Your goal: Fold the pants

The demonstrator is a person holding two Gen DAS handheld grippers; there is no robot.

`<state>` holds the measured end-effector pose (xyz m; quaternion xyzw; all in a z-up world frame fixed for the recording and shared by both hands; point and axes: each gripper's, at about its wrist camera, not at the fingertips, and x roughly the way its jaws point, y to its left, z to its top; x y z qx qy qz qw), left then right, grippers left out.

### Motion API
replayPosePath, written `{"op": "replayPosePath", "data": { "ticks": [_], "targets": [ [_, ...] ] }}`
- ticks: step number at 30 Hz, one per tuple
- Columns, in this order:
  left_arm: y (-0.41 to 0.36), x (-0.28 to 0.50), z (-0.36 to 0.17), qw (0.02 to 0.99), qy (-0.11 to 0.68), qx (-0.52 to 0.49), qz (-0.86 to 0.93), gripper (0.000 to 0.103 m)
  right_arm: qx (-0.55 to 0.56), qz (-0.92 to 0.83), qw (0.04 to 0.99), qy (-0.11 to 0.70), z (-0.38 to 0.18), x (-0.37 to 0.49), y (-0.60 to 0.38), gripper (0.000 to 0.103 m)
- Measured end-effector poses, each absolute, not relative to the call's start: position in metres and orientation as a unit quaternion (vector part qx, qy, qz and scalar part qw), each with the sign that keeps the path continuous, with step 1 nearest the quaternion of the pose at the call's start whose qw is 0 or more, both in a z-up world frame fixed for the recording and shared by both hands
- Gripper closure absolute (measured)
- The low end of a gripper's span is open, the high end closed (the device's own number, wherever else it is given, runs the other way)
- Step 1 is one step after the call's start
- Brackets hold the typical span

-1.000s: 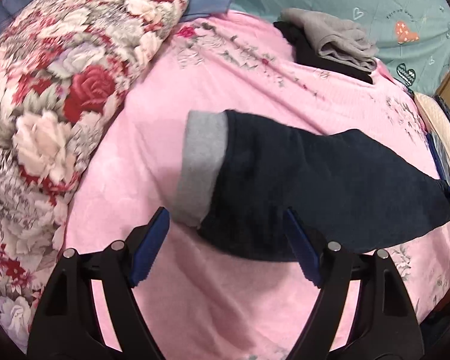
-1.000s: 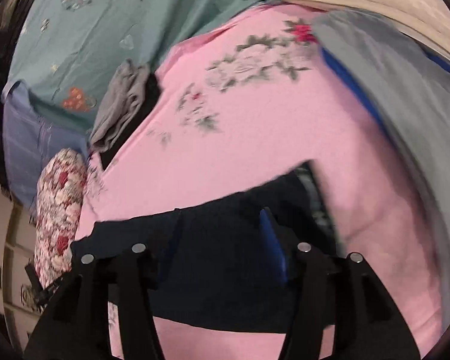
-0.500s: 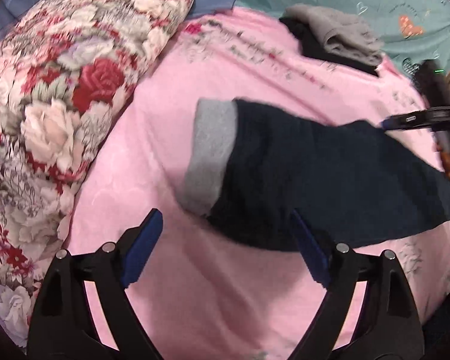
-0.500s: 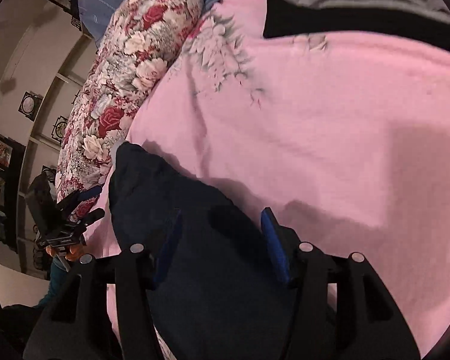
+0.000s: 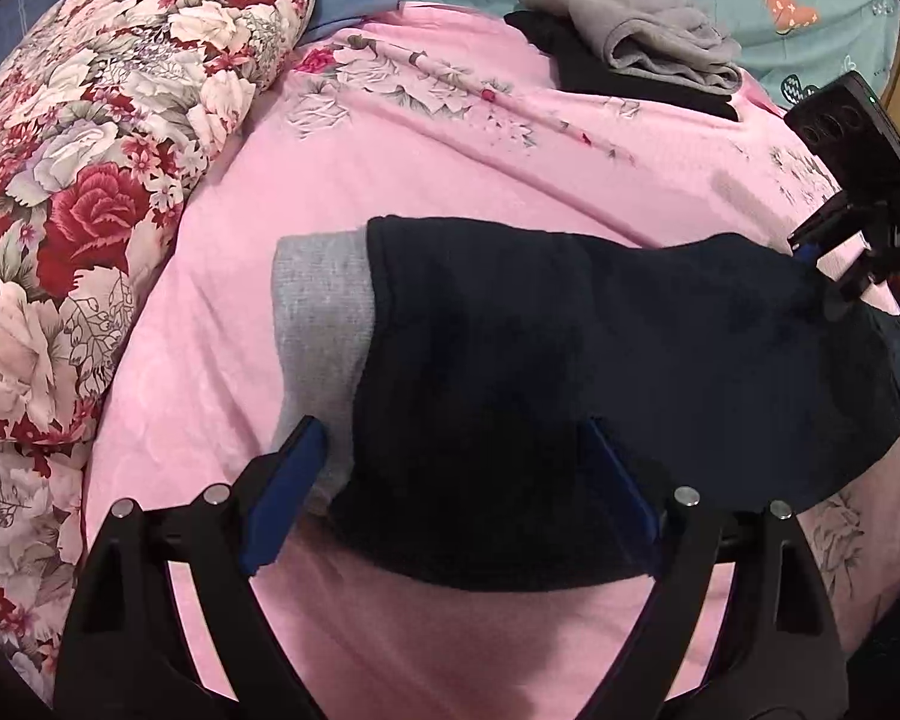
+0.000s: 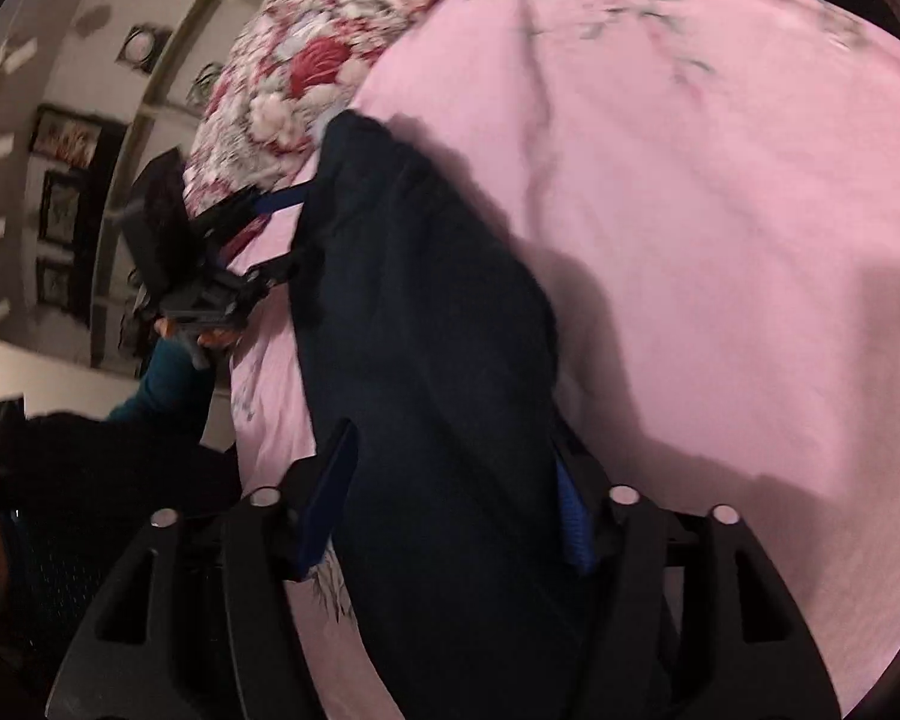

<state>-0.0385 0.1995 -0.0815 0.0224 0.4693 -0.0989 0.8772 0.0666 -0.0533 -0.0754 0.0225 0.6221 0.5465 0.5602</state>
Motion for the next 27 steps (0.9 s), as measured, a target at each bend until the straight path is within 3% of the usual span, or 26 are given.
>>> {"op": "replayPosePath", "data": {
  "ticks": [5, 11, 16, 23, 27],
  "targets": [
    [0.205, -0.033, -0.084, 0.876, 0.474, 0.016, -0.087, 0.015, 0.102, 0.543, 0.595, 0.584, -0.083, 0.090, -0.045, 0.030],
    [0.209, -0.032, -0.087, 0.875, 0.478, 0.021, -0.070, 0.010, 0.276, 0.520, 0.610, 0.530, -0.070, 0.120, -0.094, 0.030],
    [0.218, -0.034, -0.092, 0.874, 0.481, 0.002, -0.069, 0.008, 0.173, 0.493, 0.635, 0.569, -0.057, 0.110, -0.095, 0.030],
    [0.218, -0.035, -0.095, 0.873, 0.482, -0.002, -0.067, 0.007, 0.058, 0.493, 0.584, 0.642, -0.079, 0.084, -0.101, 0.030],
    [0.219, -0.034, -0.096, 0.870, 0.488, -0.010, -0.068, 0.007, -0.008, 0.541, 0.559, 0.628, -0.067, 0.060, -0.098, 0.030]
  ]
}}
